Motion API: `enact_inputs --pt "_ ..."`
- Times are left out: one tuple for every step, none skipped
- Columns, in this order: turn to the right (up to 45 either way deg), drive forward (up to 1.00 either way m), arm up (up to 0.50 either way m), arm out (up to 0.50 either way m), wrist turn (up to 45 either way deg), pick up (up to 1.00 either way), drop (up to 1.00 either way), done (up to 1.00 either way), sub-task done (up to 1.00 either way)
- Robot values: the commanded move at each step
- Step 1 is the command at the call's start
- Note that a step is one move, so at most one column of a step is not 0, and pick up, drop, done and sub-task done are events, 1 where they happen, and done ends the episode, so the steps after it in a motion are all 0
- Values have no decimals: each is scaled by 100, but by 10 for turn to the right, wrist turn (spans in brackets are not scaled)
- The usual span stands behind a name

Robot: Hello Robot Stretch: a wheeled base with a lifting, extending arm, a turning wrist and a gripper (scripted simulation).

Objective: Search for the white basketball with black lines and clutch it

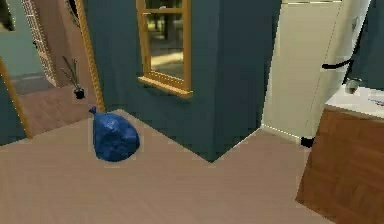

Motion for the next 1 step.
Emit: enact_inputs --pt "-450 0 0 0 0 0 0 0 0"
